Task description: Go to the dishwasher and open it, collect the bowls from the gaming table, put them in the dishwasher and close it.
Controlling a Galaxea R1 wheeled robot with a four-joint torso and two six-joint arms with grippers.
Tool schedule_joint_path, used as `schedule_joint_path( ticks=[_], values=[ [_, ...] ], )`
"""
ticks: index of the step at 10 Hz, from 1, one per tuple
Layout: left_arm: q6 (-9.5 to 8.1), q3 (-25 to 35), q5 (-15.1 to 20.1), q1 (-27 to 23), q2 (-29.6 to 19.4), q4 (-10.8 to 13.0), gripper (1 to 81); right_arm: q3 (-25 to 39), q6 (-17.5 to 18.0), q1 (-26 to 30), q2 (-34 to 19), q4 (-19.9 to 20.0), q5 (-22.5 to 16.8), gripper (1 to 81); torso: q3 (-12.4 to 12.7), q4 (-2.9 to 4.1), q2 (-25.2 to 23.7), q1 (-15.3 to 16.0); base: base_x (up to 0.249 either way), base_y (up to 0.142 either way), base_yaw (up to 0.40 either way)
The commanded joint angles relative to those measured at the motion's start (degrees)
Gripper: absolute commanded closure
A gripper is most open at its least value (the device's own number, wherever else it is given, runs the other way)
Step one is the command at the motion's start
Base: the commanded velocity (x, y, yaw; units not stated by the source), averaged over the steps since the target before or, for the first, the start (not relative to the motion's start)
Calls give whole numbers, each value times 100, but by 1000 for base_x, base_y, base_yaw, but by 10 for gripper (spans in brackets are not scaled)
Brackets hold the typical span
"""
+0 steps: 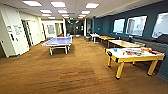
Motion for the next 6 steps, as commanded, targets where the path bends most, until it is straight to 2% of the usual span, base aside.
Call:
schedule_joint_path(
  ticks=[1, 6],
  values=[
    [22, 16, 284, -319, 11, 35, 10, -2, -15, 274, -7, 2, -262, 10, 0, 0, 0, 0, 198, 0, 0],
    [22, 34, 284, -311, 11, 43, 10, -20, -6, 265, -7, 11, -262, 10, 0, 0, 0, 2, 219, 0, 0]
  ],
)
